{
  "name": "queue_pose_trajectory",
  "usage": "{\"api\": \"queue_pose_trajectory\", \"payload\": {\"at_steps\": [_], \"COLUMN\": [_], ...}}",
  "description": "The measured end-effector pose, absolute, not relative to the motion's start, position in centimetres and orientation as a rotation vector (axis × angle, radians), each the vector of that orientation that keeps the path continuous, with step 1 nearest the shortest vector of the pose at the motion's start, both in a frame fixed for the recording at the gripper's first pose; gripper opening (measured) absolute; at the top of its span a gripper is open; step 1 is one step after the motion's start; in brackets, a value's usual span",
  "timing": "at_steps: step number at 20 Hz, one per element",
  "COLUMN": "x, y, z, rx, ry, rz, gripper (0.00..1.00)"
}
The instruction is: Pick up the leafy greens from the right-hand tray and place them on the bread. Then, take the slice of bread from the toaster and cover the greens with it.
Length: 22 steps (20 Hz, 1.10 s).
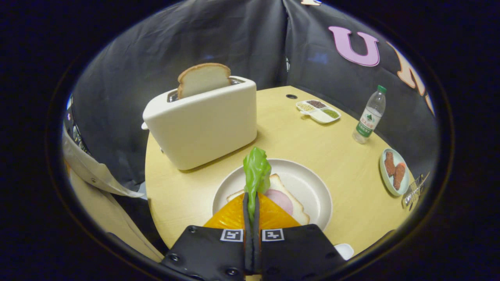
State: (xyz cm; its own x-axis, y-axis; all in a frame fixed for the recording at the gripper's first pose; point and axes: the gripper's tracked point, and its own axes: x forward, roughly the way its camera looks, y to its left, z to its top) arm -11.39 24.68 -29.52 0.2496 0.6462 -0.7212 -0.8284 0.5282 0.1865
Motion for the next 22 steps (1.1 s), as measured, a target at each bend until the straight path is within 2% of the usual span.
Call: {"api": "queue_pose_trajectory", "payload": {"at_steps": [4, 5, 6, 15, 22], "x": [-10.6, -10.5, -10.2, -9.7, -9.6], "y": [24.2, 23.8, 23.6, 22.6, 23.6], "z": [-30.6, -31.0, -31.1, -31.8, -28.6], "rx": [-0.263, -0.270, -0.278, -0.303, -0.305], "ry": [0.878, 0.883, 0.881, 0.877, 0.819], "rz": [1.000, 0.992, 0.983, 0.948, 0.923], "gripper": [0.09, 0.25, 0.25, 0.80, 0.94]}}
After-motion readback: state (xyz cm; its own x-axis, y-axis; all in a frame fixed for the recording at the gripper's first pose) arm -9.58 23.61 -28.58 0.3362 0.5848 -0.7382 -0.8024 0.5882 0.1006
